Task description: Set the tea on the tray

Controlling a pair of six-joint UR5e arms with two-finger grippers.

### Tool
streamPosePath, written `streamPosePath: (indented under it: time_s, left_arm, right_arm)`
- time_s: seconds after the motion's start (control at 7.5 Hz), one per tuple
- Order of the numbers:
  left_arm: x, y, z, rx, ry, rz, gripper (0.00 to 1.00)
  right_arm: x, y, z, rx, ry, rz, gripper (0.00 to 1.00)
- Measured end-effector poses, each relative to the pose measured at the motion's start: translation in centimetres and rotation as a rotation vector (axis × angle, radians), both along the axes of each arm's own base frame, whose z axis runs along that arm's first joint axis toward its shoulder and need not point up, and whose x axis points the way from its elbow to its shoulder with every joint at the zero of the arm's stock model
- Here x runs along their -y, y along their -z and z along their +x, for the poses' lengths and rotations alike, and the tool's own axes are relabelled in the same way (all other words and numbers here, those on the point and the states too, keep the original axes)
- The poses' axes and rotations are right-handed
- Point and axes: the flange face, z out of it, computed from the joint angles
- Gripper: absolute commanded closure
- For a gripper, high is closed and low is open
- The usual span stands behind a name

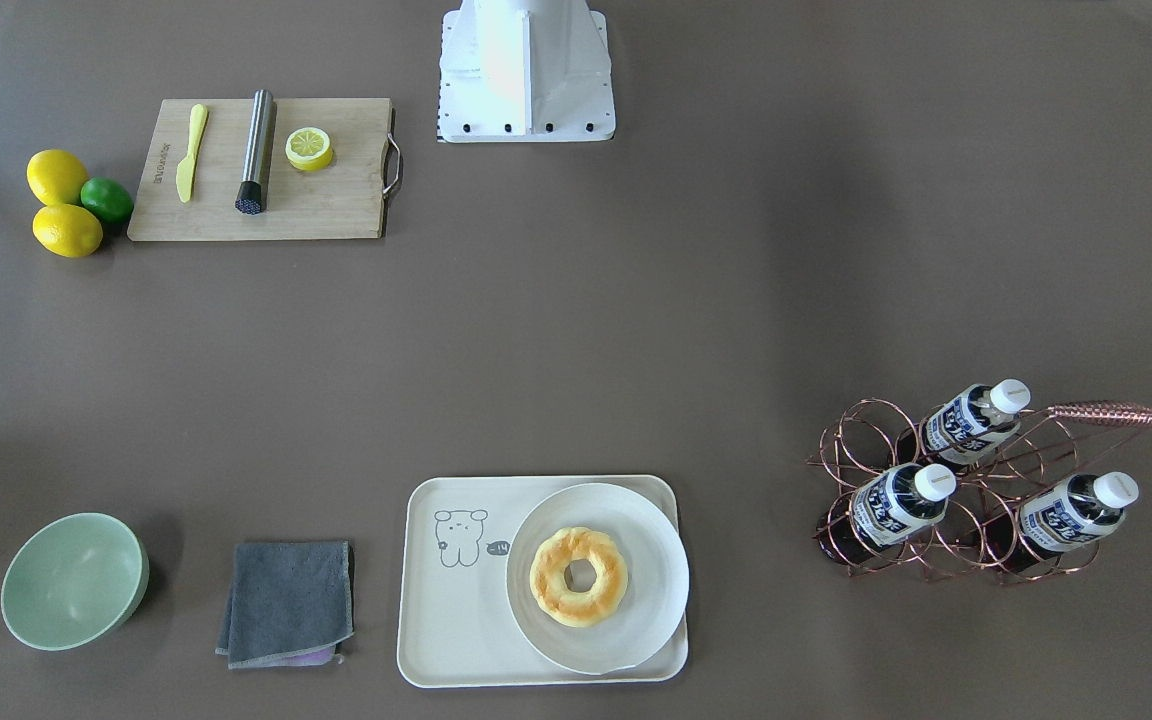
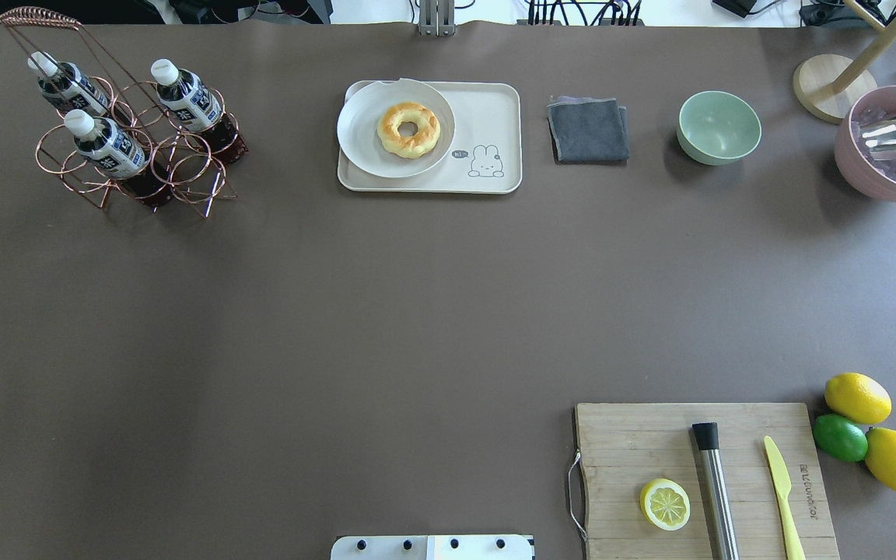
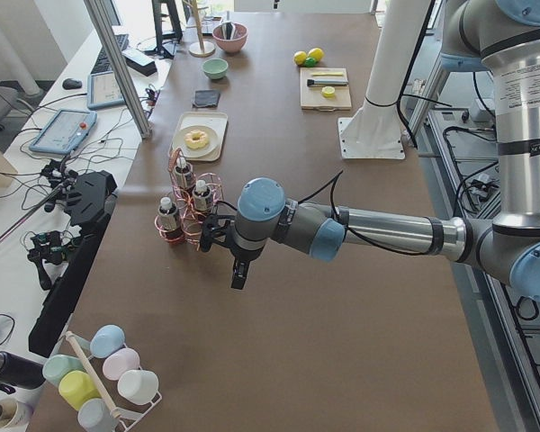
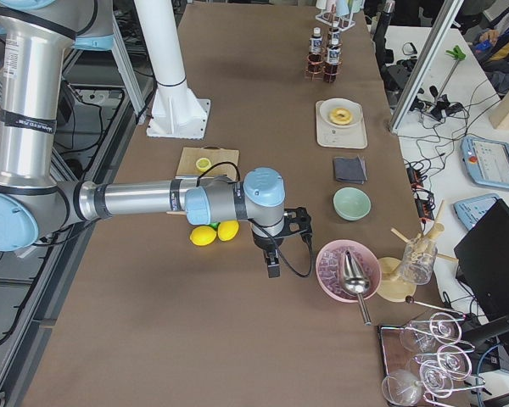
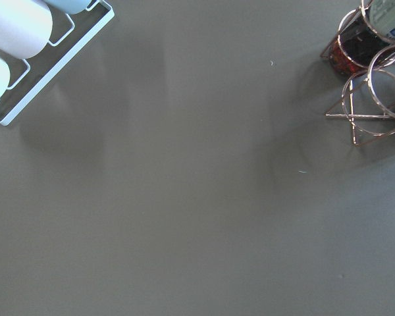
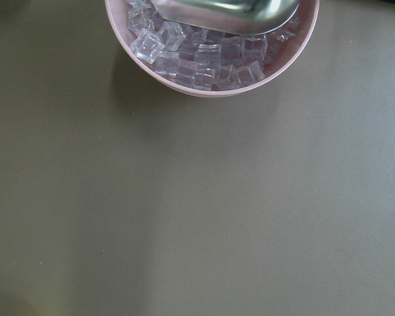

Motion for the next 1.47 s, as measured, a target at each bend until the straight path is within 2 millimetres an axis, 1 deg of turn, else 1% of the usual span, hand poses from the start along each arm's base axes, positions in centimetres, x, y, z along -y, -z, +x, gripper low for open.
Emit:
streamPosePath:
  time_s: [0.27, 0.4, 0.53, 0.8, 0.93, 1.2, 1.33, 1.47]
  left_arm:
    - [-1.1, 1.5, 0.7, -0.050, 0.035, 0.028, 0.03]
    - [-0.7, 3.0, 2.1, -0.069, 0.036, 0.046, 0.03]
    - [0.8, 5.2, 4.1, -0.084, 0.011, 0.080, 0.03]
    - [2.7, 10.1, 8.4, -0.138, -0.005, 0.092, 0.03]
    - [3.4, 11.6, 10.6, -0.131, -0.012, 0.106, 0.03]
    - [4.7, 12.8, 17.0, -0.023, -0.014, 0.169, 0.03]
    - [5.2, 13.6, 19.0, -0.010, -0.009, 0.185, 0.03]
    - [5.6, 14.2, 20.1, -0.020, -0.004, 0.177, 0.03]
  right_arm:
    - [-0.3, -0.3, -0.2, 0.023, 0.004, -0.009, 0.00]
    - [-0.5, -0.5, -0.3, 0.048, 0.009, -0.015, 0.00]
    - [-0.6, -0.6, -0.4, 0.062, 0.012, -0.018, 0.00]
    - [-0.7, -0.7, -0.6, 0.075, 0.018, -0.018, 0.00]
    - [-0.7, -0.6, -0.7, 0.078, 0.023, -0.014, 0.00]
    - [-0.5, -0.1, -1.4, 0.089, 0.046, 0.000, 0.00]
    - [-0.4, 0.0, -1.9, 0.090, 0.057, 0.001, 0.00]
    - [-0.4, 0.1, -2.1, 0.091, 0.063, 0.003, 0.00]
